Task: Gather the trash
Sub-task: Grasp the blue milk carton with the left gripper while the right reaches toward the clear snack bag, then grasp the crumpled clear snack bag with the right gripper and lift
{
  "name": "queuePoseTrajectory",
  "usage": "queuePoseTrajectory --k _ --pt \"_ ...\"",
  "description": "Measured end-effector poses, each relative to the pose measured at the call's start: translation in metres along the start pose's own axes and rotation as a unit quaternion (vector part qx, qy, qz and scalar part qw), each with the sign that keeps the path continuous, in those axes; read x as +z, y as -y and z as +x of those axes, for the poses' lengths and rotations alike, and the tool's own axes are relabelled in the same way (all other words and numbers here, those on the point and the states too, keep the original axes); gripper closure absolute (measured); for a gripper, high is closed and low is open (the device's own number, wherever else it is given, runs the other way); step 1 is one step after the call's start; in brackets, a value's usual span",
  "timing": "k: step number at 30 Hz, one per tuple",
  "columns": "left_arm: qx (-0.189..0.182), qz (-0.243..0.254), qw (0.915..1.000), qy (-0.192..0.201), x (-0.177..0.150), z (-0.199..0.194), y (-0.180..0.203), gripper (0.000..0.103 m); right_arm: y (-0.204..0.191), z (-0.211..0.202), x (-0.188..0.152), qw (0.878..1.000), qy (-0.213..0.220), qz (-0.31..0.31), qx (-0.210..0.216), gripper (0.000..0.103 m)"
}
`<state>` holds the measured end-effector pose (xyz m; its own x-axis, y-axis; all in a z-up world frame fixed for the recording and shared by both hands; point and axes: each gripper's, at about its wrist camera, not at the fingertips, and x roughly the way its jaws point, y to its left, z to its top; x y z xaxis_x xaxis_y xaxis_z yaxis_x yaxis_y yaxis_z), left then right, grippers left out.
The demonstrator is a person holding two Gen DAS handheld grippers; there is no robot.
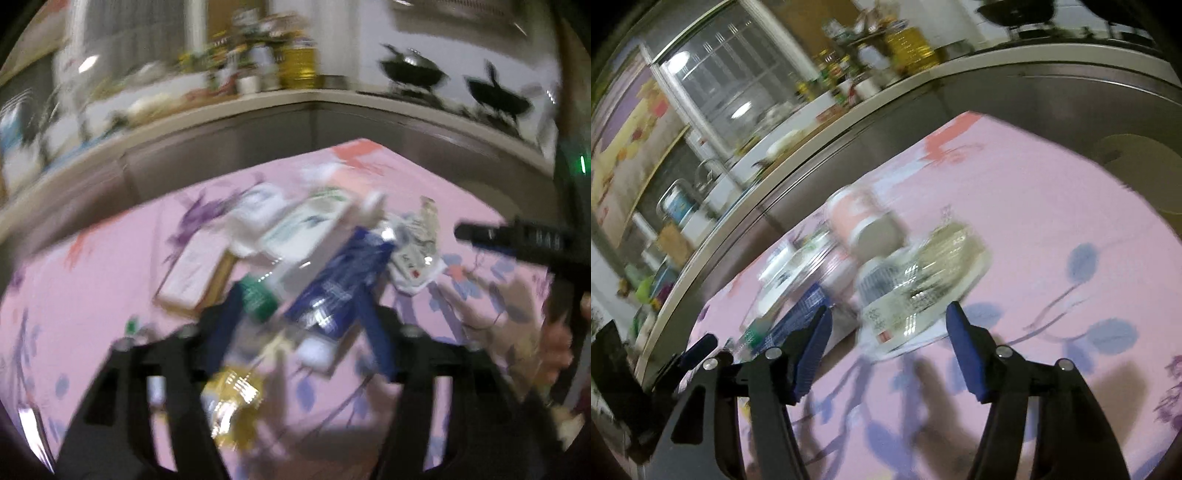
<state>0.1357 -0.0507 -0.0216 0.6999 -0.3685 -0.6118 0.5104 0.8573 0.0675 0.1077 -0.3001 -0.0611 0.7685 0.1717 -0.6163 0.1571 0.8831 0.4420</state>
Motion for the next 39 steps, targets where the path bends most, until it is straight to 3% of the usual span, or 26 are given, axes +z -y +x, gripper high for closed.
queuePoseTrajectory --k 2,9,12,15,19,22,24,25,26,29,31,33,34,35,37,39 --pt "0.009 0.029 0.9995 -0.009 0.003 0.02 0.012 0.033 0.017 -0.001 0.01 1.0 0.012 0.013 -0.006 0.041" --pt "0.011 0.038 0.9974 -0.061 -0.005 0.056 0.023 0.033 0.07 0.03 0.053 0.998 0.009 0.064 0.013 0.039" --pt "0.015 0.044 0.9967 -0.067 -0.01 0.055 0.03 0.034 0.069 0.054 0.065 0.998 -0.02 0.051 0.036 0.039" --pt "-0.013 0.033 0.9967 -0.073 -0.012 0.049 0.036 0.034 0.059 0.068 0.063 0.995 -0.055 0.028 0.074 0.039" --pt "-0.012 0.032 0.9968 -0.072 -0.009 0.047 0.041 0.034 0.039 0.061 0.05 0.994 -0.056 -0.022 0.087 0.039" --pt "0.006 0.029 0.9964 -0.079 -0.002 0.058 0.041 0.034 0.033 0.059 0.04 0.994 -0.064 -0.048 0.08 0.046" --pt "0.009 0.028 0.9963 -0.081 0.001 0.063 0.044 0.034 0.032 0.058 0.034 0.993 -0.068 -0.062 0.074 0.059" --pt "0.015 0.03 0.9961 -0.081 0.001 0.065 0.045 0.036 0.032 0.059 0.032 0.992 -0.074 -0.066 0.073 0.073" --pt "0.029 0.036 0.9957 -0.081 0.0 0.068 0.047 0.045 0.032 0.06 0.031 0.992 -0.08 -0.066 0.075 0.084" --pt "0.031 0.038 0.9954 -0.082 0.0 0.067 0.05 0.05 0.035 0.056 0.026 0.991 -0.084 -0.059 0.081 0.088" --pt "0.023 0.036 0.9954 -0.086 0.0 0.064 0.051 0.051 0.041 0.048 0.032 0.994 -0.063 -0.051 0.072 0.088" --pt "0.013 0.038 0.9953 -0.088 -0.002 0.06 0.054 0.052 0.051 0.042 0.042 0.996 -0.042 -0.029 0.079 0.086" --pt "0.008 0.038 0.9953 -0.088 -0.003 0.059 0.055 0.052 0.054 0.043 0.046 0.995 -0.038 -0.022 0.084 0.075" --pt "0.004 0.036 0.9953 -0.089 -0.003 0.058 0.056 0.052 0.06 0.044 0.054 0.995 -0.034 -0.012 0.091 0.047" --pt "0.003 0.029 0.9952 -0.094 -0.004 0.057 0.057 0.052 0.064 0.047 0.064 0.996 -0.027 -0.015 0.09 0.019" --pt "0.002 0.022 0.995 -0.097 -0.004 0.056 0.056 0.052 0.065 0.057 0.074 0.994 -0.032 -0.039 0.101 0.019"
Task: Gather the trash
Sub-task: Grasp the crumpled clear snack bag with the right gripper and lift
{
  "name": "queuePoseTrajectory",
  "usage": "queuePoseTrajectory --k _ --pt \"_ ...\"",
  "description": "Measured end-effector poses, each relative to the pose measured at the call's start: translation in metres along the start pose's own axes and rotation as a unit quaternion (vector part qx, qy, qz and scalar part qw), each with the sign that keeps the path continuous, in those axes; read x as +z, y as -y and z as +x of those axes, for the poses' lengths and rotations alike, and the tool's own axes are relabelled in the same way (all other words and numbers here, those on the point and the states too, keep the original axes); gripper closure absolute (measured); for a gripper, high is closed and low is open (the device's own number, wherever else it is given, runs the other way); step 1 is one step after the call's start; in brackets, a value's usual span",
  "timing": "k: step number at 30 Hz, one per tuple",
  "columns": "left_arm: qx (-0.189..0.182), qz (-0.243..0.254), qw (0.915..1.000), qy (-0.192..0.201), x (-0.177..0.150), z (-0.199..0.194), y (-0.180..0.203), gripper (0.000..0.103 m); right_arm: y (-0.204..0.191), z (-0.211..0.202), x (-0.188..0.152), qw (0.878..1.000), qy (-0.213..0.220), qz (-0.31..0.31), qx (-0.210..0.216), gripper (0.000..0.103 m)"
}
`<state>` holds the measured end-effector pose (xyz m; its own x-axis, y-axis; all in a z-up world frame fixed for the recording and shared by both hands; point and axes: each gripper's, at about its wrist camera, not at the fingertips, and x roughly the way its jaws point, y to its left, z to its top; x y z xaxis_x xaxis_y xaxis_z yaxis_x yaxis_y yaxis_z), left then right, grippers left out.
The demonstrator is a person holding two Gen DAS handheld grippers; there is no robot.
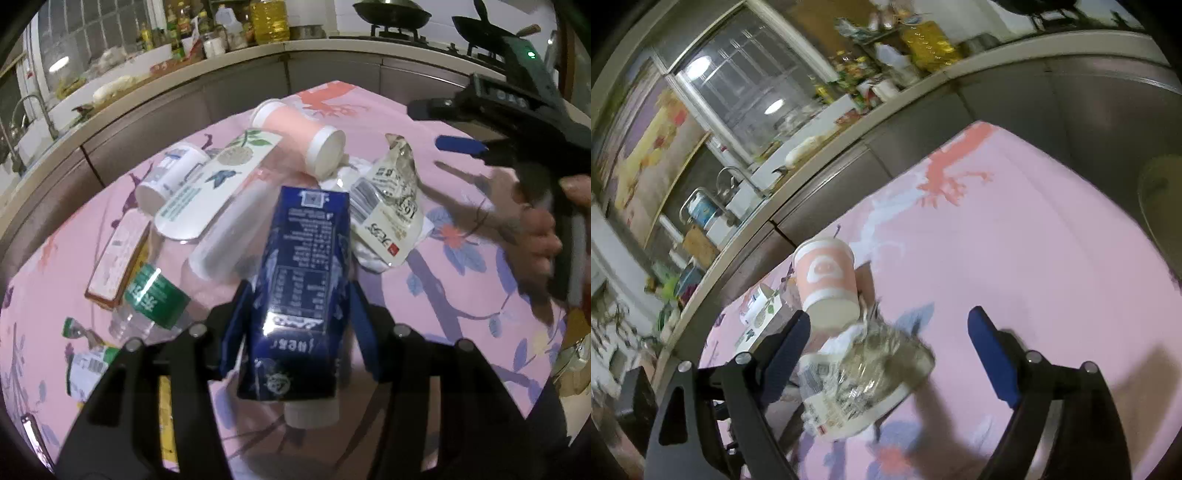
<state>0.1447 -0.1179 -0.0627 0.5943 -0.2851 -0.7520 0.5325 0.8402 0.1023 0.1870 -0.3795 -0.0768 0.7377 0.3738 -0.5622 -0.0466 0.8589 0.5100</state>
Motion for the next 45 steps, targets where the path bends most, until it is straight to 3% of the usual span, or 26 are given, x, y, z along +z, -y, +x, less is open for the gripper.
queuePoseTrajectory --k 3,7,9,10,12,13,16,17,21,29,36,37,39,40,43,45 --pt "0.003 -0.003 1.0 -0.006 0.001 0.002 0.001 0.051 0.005 0.022 0.006 0.998 -0.052 -0.004 0.035 0.019" --pt "0.013 0.0 0.9999 -0.011 0.004 0.008 0.005 0.05 0.002 0.036 0.005 0.996 -0.076 -0.032 0.035 0.02" --pt "0.017 -0.003 0.9998 -0.015 0.004 0.011 0.006 0.049 -0.002 0.036 0.001 0.994 -0.091 -0.039 0.05 0.036" --pt "0.018 -0.005 0.9997 -0.017 0.005 0.013 0.006 0.049 -0.003 0.036 -0.003 0.992 -0.103 -0.043 0.057 0.049" --pt "0.02 -0.008 0.9995 -0.022 0.004 0.017 0.005 0.055 -0.008 0.033 -0.014 0.99 -0.118 -0.059 0.054 0.062" --pt "0.021 -0.01 0.9995 -0.021 0.004 0.017 0.005 0.055 -0.01 0.03 -0.018 0.989 -0.121 -0.062 0.058 0.077" --pt "0.01 -0.013 0.9996 -0.023 0.001 0.014 0.006 0.055 -0.012 0.01 -0.029 0.99 -0.111 -0.056 0.068 0.083" --pt "0.008 -0.013 0.9996 -0.022 0.0 0.011 0.008 0.056 -0.011 0.001 -0.033 0.991 -0.105 -0.046 0.074 0.095" --pt "-0.008 -0.01 0.9998 -0.012 -0.004 -0.002 0.014 0.056 -0.004 -0.032 -0.039 0.994 -0.067 -0.002 0.087 0.102" --pt "-0.049 -0.007 0.9987 -0.015 -0.002 -0.017 0.036 0.056 0.032 -0.071 -0.043 0.998 -0.002 0.058 0.033 0.101" --pt "-0.091 0.025 0.9955 -0.011 0.002 -0.024 0.071 0.055 0.056 -0.101 -0.073 0.995 0.023 0.102 -0.01 0.095" --pt "-0.094 0.029 0.9951 -0.01 0.003 -0.024 0.075 0.055 0.058 -0.106 -0.079 0.994 0.027 0.109 -0.011 0.089" --pt "-0.101 0.035 0.9942 -0.008 0.005 -0.024 0.082 0.055 0.063 -0.118 -0.087 0.991 0.039 0.126 -0.008 0.061" --pt "-0.104 0.037 0.9938 -0.008 0.005 -0.024 0.085 0.055 0.063 -0.126 -0.094 0.99 0.05 0.134 -0.008 0.038" --pt "-0.11 0.039 0.9931 -0.009 0.004 -0.023 0.09 0.055 0.049 -0.137 -0.108 0.993 0.054 0.108 -0.014 0.034" --pt "-0.112 0.037 0.993 -0.01 0.004 -0.022 0.09 0.055 0.029 -0.141 -0.125 0.996 0.049 0.058 -0.045 0.035"
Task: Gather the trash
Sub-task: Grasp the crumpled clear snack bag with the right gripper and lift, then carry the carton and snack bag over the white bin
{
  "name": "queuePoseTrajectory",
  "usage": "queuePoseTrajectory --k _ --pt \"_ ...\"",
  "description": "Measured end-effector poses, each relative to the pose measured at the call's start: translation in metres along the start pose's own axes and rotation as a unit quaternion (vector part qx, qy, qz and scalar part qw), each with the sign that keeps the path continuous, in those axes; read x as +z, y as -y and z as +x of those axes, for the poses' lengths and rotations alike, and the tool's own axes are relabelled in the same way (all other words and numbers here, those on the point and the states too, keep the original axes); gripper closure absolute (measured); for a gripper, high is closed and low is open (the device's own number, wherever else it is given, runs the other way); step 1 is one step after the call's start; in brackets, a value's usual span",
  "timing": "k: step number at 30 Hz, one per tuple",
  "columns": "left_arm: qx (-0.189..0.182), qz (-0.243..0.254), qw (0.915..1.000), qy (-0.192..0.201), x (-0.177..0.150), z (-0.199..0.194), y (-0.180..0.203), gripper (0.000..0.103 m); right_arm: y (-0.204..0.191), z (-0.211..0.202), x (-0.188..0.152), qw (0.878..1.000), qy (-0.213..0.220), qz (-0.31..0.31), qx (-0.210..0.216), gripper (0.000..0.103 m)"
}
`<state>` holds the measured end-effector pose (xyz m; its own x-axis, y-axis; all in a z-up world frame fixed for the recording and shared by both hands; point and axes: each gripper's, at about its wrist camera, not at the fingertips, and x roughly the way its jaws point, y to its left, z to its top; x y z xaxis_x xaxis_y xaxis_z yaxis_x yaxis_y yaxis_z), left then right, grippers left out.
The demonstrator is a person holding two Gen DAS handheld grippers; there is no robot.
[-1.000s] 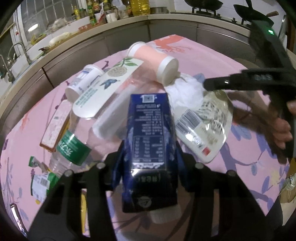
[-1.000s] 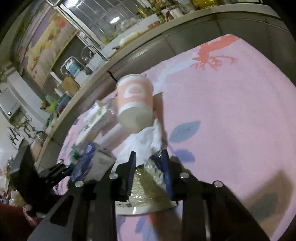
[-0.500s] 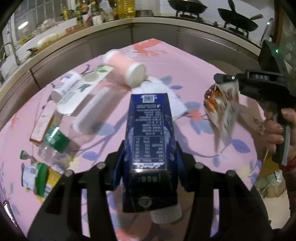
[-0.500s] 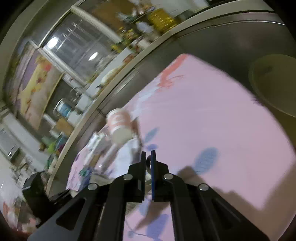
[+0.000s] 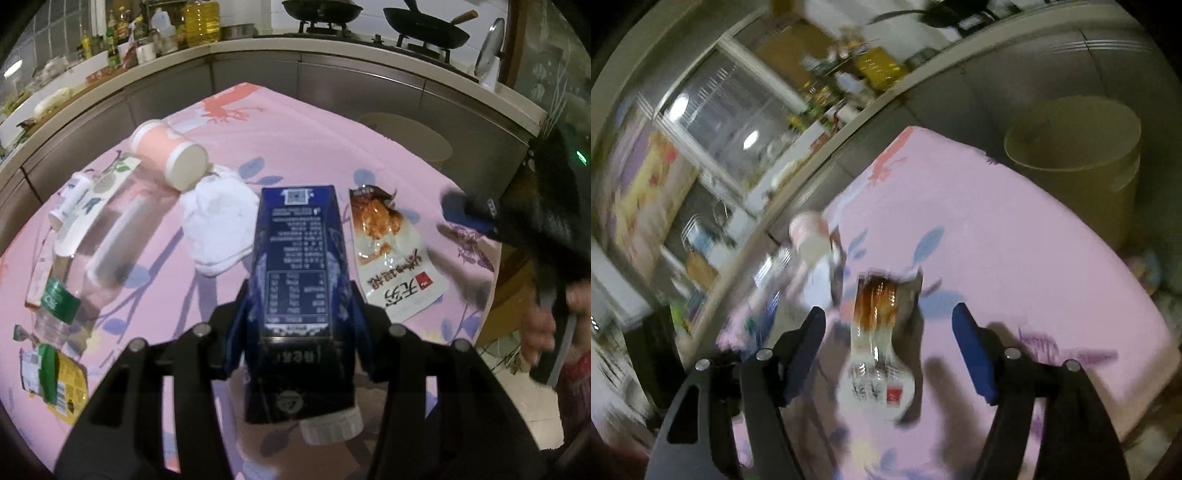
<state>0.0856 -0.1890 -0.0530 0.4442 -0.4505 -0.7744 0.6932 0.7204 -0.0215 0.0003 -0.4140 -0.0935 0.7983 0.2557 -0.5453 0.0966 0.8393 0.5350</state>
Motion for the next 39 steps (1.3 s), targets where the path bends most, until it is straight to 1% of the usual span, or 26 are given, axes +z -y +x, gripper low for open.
queuePoseTrajectory --k 1,2,4,6,7,8,9,10,11,12,15,17,19,22,25,27,30,34,36,39 --pt "-0.001 -0.002 1.0 -0.001 -0.001 0.001 -0.001 0.055 -0.007 0.0 -0.008 1.0 -0.004 -0.024 -0.016 0.04" --pt "-0.001 -0.003 1.0 -0.002 -0.001 0.001 -0.001 0.055 -0.012 0.003 -0.015 0.999 -0.012 -0.038 -0.024 0.048" --pt "-0.002 -0.004 1.0 -0.005 -0.003 0.002 -0.002 0.055 -0.022 0.014 -0.023 0.997 -0.033 -0.062 -0.031 0.056" --pt "-0.002 -0.004 1.0 -0.007 -0.002 0.002 -0.003 0.055 -0.029 0.024 -0.024 0.995 -0.037 -0.08 -0.039 0.062" --pt "-0.003 -0.004 1.0 -0.006 -0.002 0.002 -0.003 0.055 -0.03 0.029 -0.024 0.995 -0.037 -0.084 -0.043 0.068" --pt "-0.003 -0.003 1.0 -0.005 -0.002 0.002 -0.002 0.055 -0.03 0.035 -0.023 0.995 -0.042 -0.082 -0.044 0.071" --pt "-0.004 -0.002 1.0 -0.004 -0.001 0.002 -0.002 0.055 -0.03 0.038 -0.024 0.995 -0.046 -0.077 -0.043 0.078" --pt "-0.005 -0.001 1.0 -0.003 0.001 0.002 -0.002 0.055 -0.027 0.044 -0.023 0.996 -0.052 -0.07 -0.037 0.087" --pt "-0.007 0.0 1.0 -0.003 0.002 0.002 -0.001 0.056 -0.026 0.045 -0.023 0.996 -0.055 -0.069 -0.034 0.092" --pt "-0.008 0.002 1.0 -0.003 0.004 0.003 -0.001 0.056 -0.024 0.047 -0.023 0.995 -0.057 -0.068 -0.035 0.093" --pt "-0.009 0.006 0.9999 -0.002 0.011 0.006 0.001 0.056 -0.017 0.044 -0.021 0.997 -0.054 -0.054 -0.02 0.095" --pt "-0.014 0.006 0.9999 -0.003 0.017 0.009 0.003 0.056 -0.014 0.042 -0.019 0.997 -0.052 -0.054 -0.011 0.1" --pt "-0.017 0.007 0.9998 -0.005 0.024 0.012 0.005 0.056 -0.012 0.039 -0.015 0.998 -0.045 -0.047 -0.002 0.102" --pt "-0.025 0.012 0.9996 -0.006 0.037 0.016 0.01 0.056 -0.005 0.025 -0.001 0.999 -0.015 -0.03 0.002 0.103" --pt "-0.035 0.022 0.9991 -0.003 0.056 0.021 0.018 0.056 0.002 0.015 0.015 1.0 0.008 -0.027 -0.001 0.103" --pt "-0.042 0.031 0.9986 0.002 0.071 0.025 0.027 0.056 0.01 0.006 0.03 0.999 0.028 -0.024 -0.008 0.103" --pt "-0.063 0.05 0.9967 0.011 0.102 0.034 0.048 0.056 0.028 -0.007 0.051 0.998 0.06 -0.009 -0.025 0.103" --pt "-0.089 0.082 0.9924 0.022 0.154 0.056 0.085 0.056 0.063 -0.026 0.087 0.993 0.105 0.02 -0.06 0.103" --pt "-0.104 0.092 0.99 0.024 0.182 0.074 0.104 0.055 0.083 -0.031 0.104 0.989 0.117 0.029 -0.08 0.103" --pt "-0.125 0.098 0.9873 0.017 0.213 0.103 0.125 0.055 0.113 -0.03 0.126 0.985 0.122 0.039 -0.119 0.103"
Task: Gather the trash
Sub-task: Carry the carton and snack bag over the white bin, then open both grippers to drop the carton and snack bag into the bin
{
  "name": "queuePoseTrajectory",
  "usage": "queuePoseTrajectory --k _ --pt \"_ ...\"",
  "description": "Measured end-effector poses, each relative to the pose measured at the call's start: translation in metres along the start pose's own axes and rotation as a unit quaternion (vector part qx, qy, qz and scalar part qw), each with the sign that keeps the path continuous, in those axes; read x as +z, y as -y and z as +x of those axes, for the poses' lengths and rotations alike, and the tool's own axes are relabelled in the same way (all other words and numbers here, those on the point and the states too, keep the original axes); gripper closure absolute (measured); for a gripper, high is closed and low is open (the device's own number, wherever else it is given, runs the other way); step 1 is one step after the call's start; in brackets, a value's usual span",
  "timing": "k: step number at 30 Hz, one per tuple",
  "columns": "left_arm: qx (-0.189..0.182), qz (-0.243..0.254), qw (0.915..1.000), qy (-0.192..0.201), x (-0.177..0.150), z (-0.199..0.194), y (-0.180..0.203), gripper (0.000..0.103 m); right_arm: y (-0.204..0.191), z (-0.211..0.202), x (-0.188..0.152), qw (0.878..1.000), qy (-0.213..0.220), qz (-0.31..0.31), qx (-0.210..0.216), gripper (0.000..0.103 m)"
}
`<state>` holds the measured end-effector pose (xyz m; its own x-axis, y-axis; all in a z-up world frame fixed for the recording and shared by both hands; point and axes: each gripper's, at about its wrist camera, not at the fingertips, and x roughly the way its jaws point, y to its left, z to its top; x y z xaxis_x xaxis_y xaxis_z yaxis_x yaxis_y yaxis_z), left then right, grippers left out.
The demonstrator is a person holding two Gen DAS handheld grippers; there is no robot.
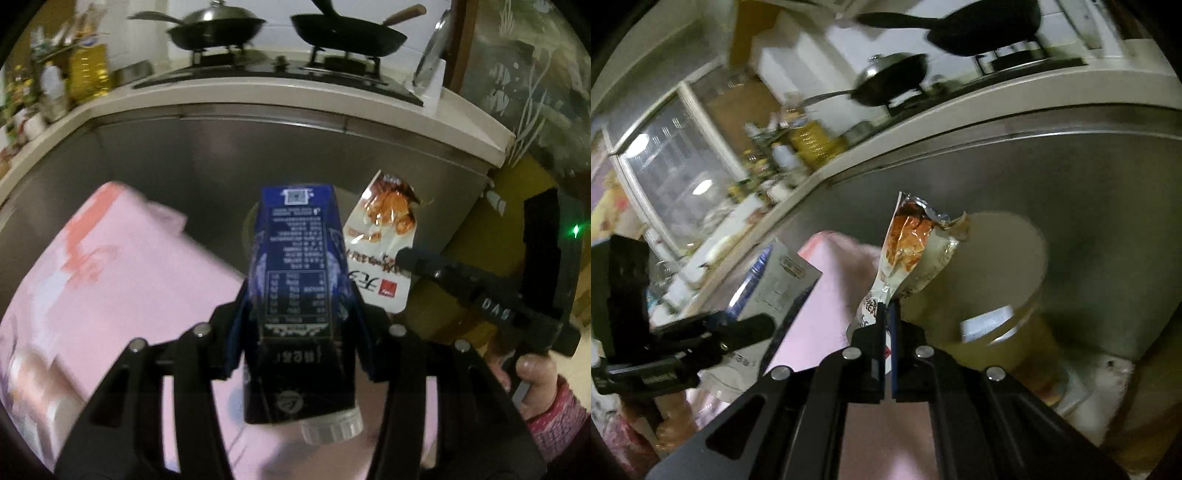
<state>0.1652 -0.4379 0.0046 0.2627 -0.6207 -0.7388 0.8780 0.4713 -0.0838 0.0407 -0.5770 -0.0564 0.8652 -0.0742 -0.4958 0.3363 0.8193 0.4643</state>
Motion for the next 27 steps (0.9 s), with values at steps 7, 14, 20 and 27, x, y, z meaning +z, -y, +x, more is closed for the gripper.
queuePoseTrajectory --k 7,14,20,27 --pt "-0.02 -0.008 0.9992 -0.034 0.048 0.09 0.011 0.055 0.042 0.033 0.012 0.998 -0.019 -0.009 -0.054 0.103" --pt "-0.006 -0.022 0.998 -0.059 0.06 0.133 0.013 0.042 0.062 0.056 0.011 0.998 -0.05 -0.003 -0.046 0.102" --pt "0.003 -0.027 0.9986 -0.046 0.055 0.118 0.014 0.041 0.063 0.057 0.012 0.998 -0.05 0.007 -0.03 0.101" --pt "0.0 -0.04 0.9991 -0.014 0.039 0.062 0.014 0.041 0.045 0.037 0.016 0.999 -0.033 0.02 0.002 0.084"
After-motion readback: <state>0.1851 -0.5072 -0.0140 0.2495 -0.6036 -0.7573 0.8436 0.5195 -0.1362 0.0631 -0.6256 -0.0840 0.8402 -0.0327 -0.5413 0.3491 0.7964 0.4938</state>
